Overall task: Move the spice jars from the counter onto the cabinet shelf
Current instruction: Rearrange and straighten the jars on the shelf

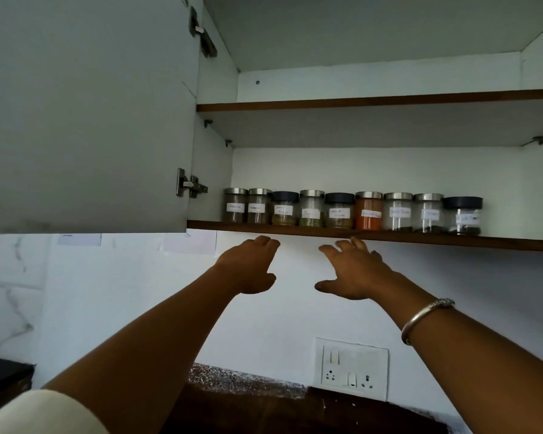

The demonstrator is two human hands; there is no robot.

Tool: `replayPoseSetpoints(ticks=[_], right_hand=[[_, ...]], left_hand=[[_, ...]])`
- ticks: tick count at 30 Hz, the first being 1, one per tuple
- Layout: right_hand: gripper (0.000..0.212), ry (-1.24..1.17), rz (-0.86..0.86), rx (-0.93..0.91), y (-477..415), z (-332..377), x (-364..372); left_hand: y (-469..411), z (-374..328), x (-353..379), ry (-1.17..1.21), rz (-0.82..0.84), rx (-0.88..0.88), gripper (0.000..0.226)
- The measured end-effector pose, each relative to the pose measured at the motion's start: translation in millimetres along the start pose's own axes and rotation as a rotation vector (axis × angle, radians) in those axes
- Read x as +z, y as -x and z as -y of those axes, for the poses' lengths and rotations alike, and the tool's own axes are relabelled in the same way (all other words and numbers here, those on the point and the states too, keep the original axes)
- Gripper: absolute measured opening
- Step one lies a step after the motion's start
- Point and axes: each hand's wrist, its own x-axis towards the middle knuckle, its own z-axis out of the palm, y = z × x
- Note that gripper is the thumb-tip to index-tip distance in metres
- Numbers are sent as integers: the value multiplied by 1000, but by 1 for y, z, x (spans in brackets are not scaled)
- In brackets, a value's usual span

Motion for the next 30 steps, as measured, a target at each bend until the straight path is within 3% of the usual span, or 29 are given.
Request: replayPoseSetpoints(ticks=[10,14,18,25,30], right_hand=[[81,-18,-38,76,-34,18,9],[68,-12,-199,43,-57,5,6],[46,35,-355,-33,-94,-1,-4],[33,-123,-181,-62,-174,3,-6],[46,-66,-6,-118,-229,16,-21]], left_hand=[[-29,59,17,98,-54,26,66],[-56,70,21,133,-156,28,57],[-94,82,20,173,-297,24,31],[-169,126,24,331,-243,-40,32],[-207,149,12,237,-147,-80,36]])
